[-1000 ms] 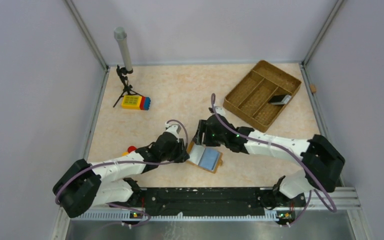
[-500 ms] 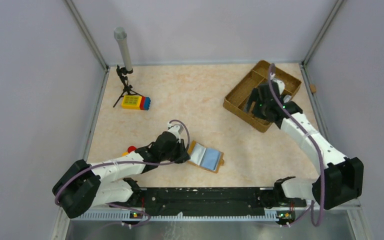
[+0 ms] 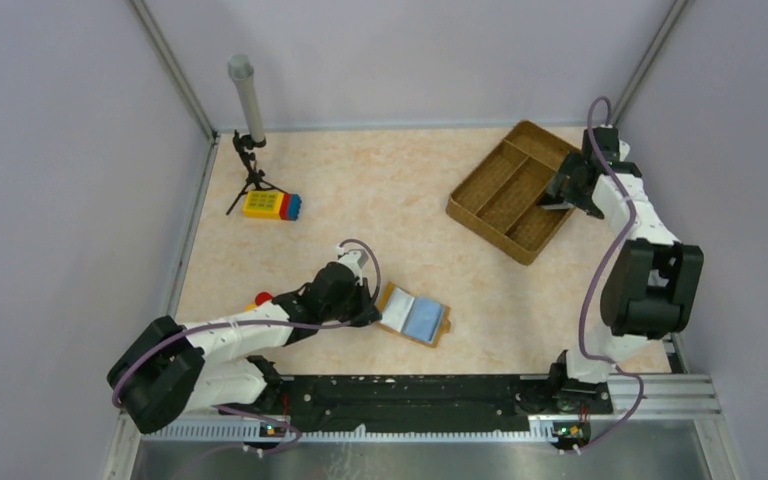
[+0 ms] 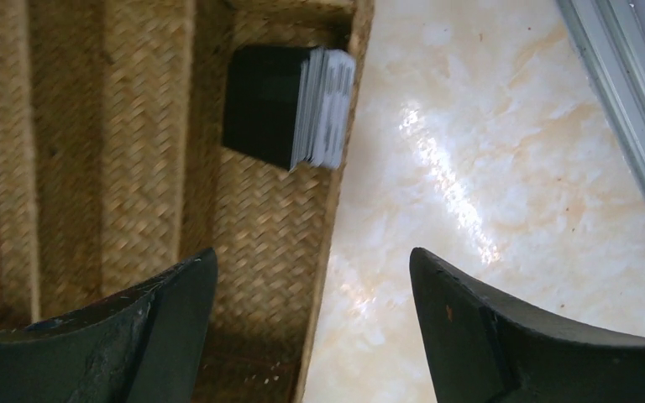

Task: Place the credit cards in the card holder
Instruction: Pick up the credit card from the storage box.

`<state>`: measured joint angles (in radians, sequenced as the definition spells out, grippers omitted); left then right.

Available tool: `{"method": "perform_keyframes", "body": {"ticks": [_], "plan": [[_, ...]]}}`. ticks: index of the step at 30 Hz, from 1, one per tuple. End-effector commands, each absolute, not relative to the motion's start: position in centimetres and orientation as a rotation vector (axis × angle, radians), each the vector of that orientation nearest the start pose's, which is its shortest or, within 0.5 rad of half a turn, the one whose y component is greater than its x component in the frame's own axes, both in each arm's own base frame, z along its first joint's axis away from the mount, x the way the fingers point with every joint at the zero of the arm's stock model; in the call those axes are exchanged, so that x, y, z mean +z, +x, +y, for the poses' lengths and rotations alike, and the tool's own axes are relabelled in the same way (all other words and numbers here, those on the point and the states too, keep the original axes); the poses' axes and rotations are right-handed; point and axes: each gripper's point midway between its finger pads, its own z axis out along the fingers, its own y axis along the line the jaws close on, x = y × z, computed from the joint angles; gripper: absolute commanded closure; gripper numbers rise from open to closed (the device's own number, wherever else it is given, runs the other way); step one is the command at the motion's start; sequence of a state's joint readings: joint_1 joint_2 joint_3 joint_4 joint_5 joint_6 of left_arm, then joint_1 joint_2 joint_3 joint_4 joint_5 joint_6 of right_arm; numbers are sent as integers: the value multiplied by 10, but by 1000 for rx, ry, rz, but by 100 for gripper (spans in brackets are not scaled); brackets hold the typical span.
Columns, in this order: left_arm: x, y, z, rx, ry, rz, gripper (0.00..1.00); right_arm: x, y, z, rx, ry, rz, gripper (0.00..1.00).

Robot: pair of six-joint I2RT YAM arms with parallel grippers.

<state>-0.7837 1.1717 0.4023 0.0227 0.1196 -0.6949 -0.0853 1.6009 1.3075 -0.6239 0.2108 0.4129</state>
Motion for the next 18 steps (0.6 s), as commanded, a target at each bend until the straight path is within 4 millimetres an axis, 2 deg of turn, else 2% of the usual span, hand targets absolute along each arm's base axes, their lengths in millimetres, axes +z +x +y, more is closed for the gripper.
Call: {"method": "perform_keyframes", "body": {"ticks": [1,12,18], "plan": [[52,183,-248,-864,147,2436,100,141,425,-76,-146,674,2353,17],[52,185,-250,-861,135,2447,100,103,467,-97,-177,669,2392,17],[53,185,-248,-858,115,2441,100,84,472,-111,-220,707,2428,23]]}}
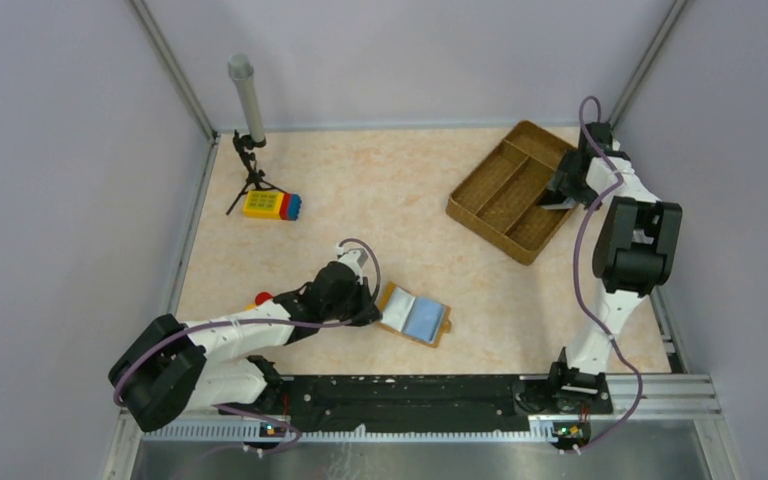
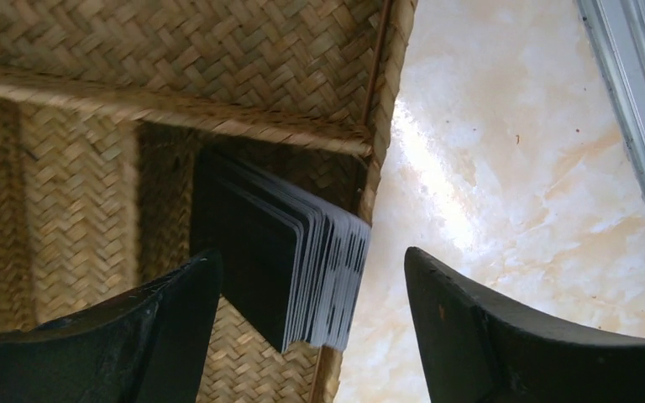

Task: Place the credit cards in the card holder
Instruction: Pick up the credit card from the storage box.

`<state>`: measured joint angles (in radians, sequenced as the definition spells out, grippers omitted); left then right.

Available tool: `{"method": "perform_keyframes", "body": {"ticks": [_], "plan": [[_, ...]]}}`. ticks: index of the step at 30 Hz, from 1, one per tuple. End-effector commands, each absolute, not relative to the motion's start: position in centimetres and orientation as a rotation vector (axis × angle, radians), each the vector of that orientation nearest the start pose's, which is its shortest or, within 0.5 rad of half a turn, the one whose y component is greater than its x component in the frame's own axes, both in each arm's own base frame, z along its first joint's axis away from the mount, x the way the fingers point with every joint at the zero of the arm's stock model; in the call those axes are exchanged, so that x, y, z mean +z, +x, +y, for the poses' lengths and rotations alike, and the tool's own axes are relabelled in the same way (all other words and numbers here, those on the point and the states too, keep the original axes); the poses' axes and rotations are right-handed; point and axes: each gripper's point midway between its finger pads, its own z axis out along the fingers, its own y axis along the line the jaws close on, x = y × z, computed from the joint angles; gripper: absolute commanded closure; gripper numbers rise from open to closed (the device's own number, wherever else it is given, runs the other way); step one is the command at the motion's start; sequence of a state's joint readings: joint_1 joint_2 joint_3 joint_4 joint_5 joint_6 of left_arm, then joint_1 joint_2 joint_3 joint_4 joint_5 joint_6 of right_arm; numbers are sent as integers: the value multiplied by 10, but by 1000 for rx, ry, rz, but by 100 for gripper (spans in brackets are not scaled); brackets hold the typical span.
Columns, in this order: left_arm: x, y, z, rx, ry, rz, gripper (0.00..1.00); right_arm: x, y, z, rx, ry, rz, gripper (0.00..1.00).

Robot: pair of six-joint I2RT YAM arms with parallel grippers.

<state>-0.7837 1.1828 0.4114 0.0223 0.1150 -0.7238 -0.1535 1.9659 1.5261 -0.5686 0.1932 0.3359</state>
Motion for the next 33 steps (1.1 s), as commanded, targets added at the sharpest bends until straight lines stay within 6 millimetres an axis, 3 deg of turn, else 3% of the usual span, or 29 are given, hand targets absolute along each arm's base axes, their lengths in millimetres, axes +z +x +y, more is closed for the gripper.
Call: {"method": "perform_keyframes", "body": {"ticks": [1,10,19,26,33], "plan": [[53,185,-247,-855,113,2441,100,83,470,-113,-234,711,2434,24],[53,184,-247,-860,99,2442,100,109,454,-123,-316,701,2393,29],[52,183,-246,-861,93,2446,100,117,443,-124,-321,701,2388,34],[52,183,-247,-860,98,2450,100,112,445,-123,-307,691,2402,58],[51,183,-248,-857,101,2454,100,112,447,-124,-308,691,2391,73]]}}
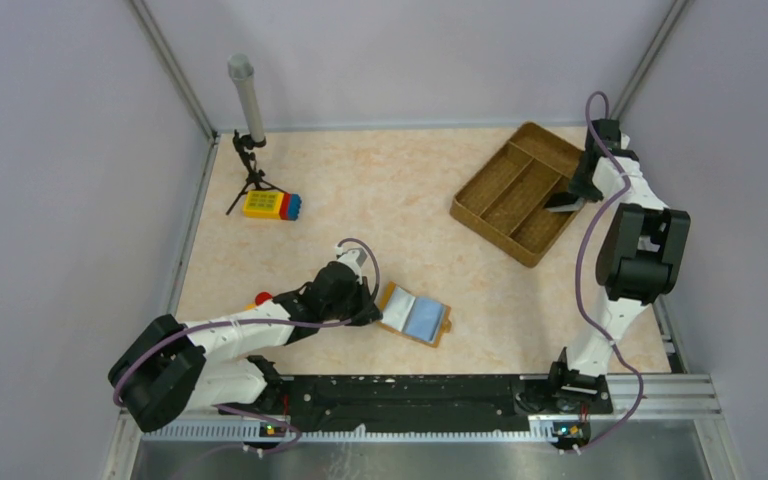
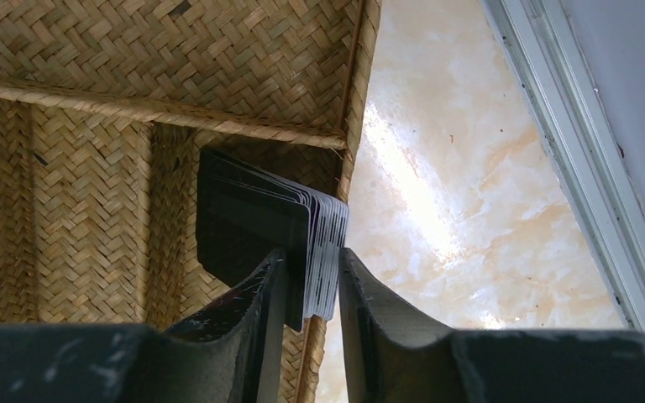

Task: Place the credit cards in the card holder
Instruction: Pick up the credit card from the storage box.

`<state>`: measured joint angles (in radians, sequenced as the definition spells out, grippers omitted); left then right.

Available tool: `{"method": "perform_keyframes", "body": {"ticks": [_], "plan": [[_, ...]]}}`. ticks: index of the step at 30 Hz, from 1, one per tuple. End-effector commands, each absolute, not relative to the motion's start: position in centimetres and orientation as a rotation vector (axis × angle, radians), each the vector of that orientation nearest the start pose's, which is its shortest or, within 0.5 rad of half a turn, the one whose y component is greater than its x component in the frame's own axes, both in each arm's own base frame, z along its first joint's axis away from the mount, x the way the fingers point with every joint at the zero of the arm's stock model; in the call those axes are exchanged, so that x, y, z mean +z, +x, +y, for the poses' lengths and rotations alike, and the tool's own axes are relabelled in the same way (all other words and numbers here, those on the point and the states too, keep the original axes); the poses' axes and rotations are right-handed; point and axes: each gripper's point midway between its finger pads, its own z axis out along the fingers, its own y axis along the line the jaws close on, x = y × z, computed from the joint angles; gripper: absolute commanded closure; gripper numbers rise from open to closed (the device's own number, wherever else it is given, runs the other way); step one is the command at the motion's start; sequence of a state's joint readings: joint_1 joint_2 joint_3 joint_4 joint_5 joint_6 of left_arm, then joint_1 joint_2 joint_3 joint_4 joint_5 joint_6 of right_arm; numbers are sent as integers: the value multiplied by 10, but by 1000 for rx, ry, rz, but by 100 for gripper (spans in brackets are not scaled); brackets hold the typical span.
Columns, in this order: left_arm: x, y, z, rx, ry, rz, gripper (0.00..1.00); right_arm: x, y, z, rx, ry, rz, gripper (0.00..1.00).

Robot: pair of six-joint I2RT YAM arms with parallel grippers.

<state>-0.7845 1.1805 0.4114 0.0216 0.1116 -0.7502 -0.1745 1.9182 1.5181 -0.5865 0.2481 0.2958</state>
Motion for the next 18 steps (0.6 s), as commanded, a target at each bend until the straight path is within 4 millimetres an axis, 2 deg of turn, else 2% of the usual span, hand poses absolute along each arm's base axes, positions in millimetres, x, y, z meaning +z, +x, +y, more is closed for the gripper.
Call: {"method": "perform_keyframes", "body": {"ticks": [1,11,18], "plan": [[51,184,-248,-857,102,2454,100,112,448,-124,-308,692,2389,75],[49,185,-249,-851,104,2465,100,127,452,-125,-297,697,2340,93],[49,185,-248,-847,102,2462,100,144,459,-125,-275,701,2282,100]]}}
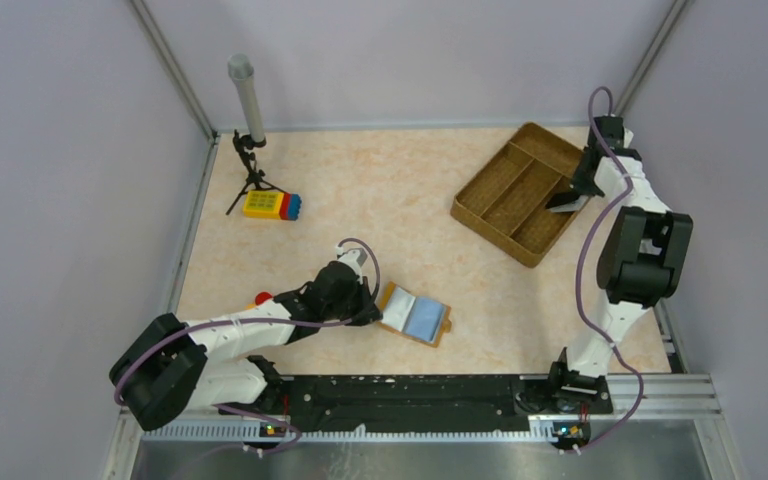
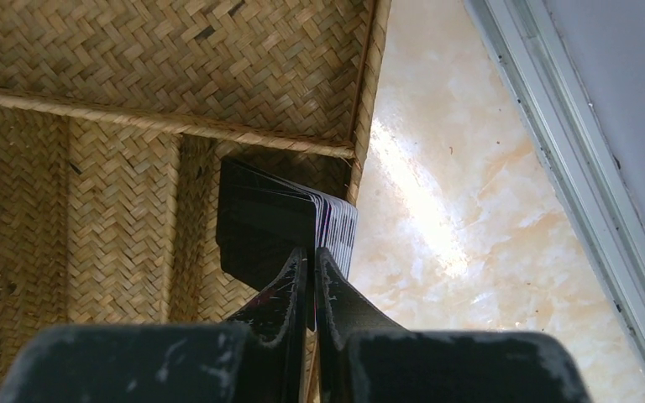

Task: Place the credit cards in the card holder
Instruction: Pick up the credit card from the storage box.

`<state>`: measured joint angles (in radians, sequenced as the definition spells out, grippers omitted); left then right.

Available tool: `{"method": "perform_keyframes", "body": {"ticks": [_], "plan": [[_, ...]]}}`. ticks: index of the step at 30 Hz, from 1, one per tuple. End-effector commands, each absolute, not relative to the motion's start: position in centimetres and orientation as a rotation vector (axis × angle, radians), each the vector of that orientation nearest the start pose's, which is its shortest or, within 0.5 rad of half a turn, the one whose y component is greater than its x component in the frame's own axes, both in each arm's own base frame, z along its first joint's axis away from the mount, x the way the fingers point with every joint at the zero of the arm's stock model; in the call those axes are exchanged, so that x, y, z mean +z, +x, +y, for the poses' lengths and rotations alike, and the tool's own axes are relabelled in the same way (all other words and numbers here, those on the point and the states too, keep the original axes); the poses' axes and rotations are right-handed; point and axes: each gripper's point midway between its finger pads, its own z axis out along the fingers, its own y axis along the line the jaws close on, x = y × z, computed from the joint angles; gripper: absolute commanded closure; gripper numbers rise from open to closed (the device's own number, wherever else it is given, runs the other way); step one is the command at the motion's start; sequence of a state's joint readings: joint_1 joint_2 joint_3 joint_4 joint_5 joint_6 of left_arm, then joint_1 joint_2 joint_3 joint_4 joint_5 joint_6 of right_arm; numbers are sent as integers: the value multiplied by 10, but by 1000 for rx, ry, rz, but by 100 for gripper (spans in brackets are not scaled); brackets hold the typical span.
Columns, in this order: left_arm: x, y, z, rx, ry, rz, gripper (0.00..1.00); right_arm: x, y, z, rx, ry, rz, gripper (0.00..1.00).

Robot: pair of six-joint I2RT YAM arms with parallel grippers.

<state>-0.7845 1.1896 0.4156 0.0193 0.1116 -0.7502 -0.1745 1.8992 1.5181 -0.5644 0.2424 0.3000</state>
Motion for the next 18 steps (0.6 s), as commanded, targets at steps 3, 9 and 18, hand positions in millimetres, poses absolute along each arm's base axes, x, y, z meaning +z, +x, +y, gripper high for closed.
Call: {"method": "perform_keyframes", "body": {"ticks": [3,9,18], "plan": [[49,185,-249,-850,102,2464,100,149,463,-124,-258,701,2270,100],[51,185,-248,-851,99,2461,85,166,469,-120,-208,710,2200,100],[67,191,-241,-807,120,2414,51,223,471,-104,-72,634,2009,100]]}}
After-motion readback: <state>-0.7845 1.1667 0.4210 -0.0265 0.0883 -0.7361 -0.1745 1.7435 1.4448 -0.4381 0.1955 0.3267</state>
